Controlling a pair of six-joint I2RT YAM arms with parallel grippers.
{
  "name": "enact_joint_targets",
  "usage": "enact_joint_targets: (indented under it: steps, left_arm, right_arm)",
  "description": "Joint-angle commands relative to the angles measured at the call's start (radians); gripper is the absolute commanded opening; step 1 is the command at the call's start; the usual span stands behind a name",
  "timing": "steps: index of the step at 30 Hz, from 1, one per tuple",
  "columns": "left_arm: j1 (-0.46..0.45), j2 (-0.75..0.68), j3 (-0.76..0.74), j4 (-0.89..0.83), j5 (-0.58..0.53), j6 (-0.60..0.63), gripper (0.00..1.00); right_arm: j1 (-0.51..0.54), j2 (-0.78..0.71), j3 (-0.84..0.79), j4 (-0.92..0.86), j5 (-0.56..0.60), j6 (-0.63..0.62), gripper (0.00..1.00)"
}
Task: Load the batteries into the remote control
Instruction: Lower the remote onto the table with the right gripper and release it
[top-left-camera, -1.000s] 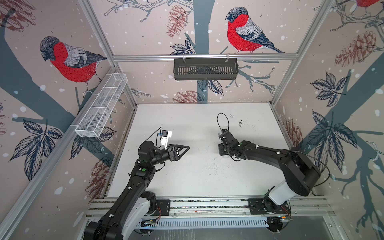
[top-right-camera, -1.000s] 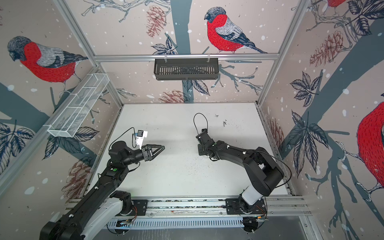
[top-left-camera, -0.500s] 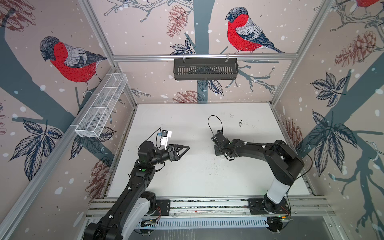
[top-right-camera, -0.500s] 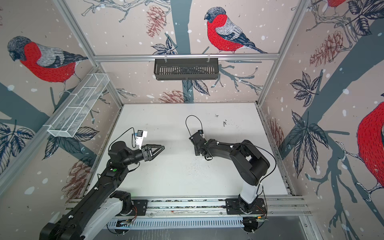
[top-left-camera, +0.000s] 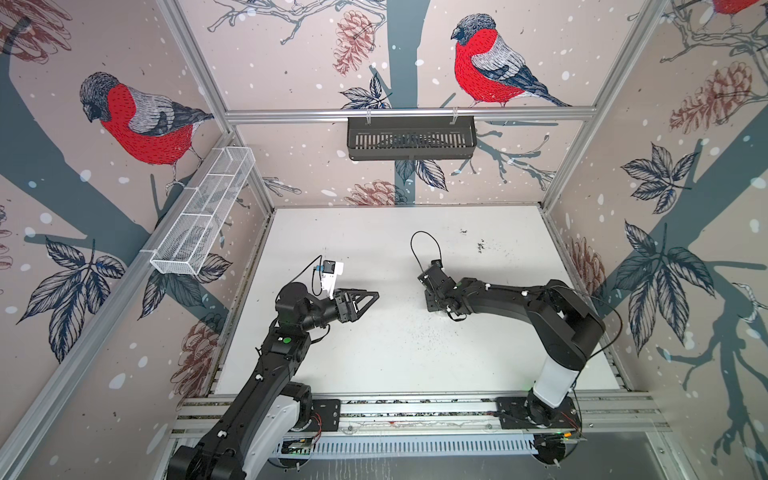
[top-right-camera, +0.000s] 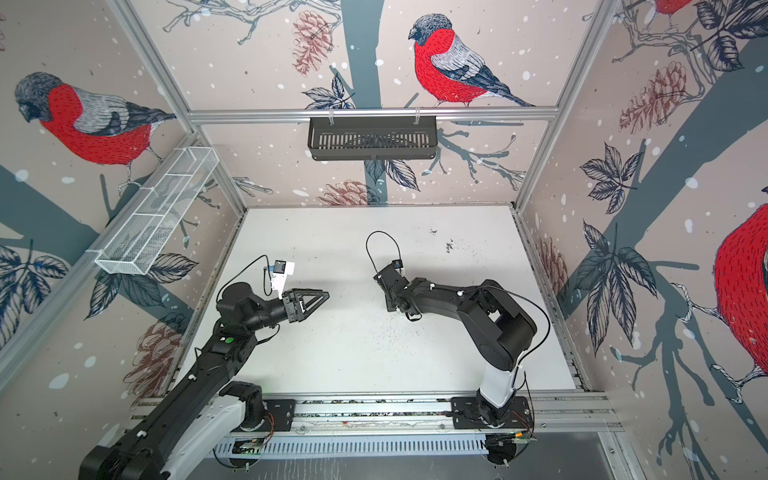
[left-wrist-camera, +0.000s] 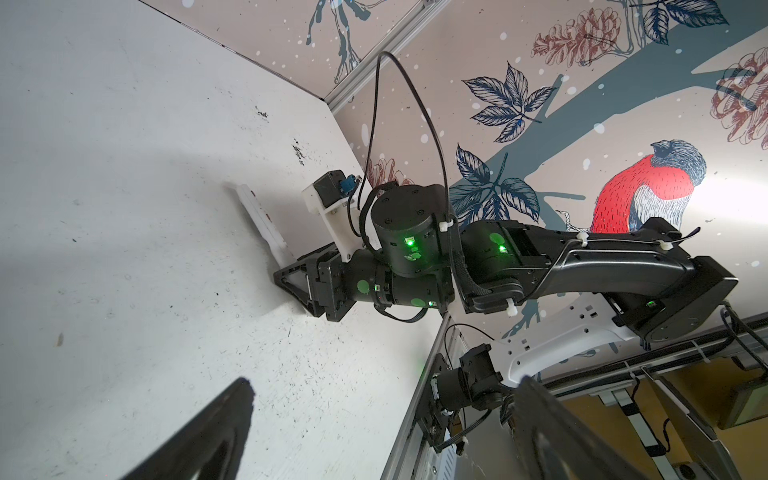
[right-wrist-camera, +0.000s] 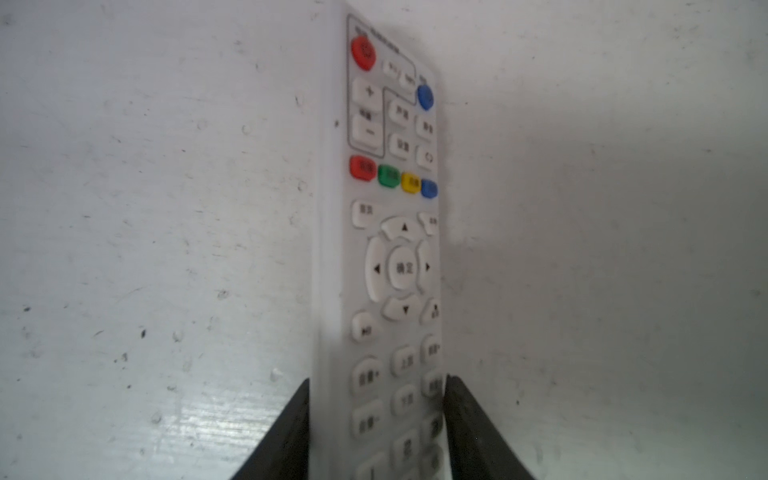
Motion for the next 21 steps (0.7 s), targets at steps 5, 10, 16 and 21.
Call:
enact_joint_targets:
  steps: [5,10,16,21]
  left_arm:
    - [0.0,-0.002,0.008,0.009,0.002,0.013,0.97]
    - [0.0,-0.002,0.008,0.008,0.001,0.012,0.97]
    - [0.001,-0.002,0.008,0.009,0.001,0.013,0.97]
    - [0.0,0.0,0.008,0.01,0.001,0.011,0.97]
  right_arm:
    - [0.004,-0.019,0.01,-0.011,-0.002,-0.008,0.58]
    - [0.001,-0.027,0.007,-0.004,-0.012,-0.013,0.61]
    - [-0.02,-0.035,-0.014,0.011,-0.048,-0.023,0.69]
    - [-0.027,-0.029,-0.027,0.036,-0.106,-0.048,0.72]
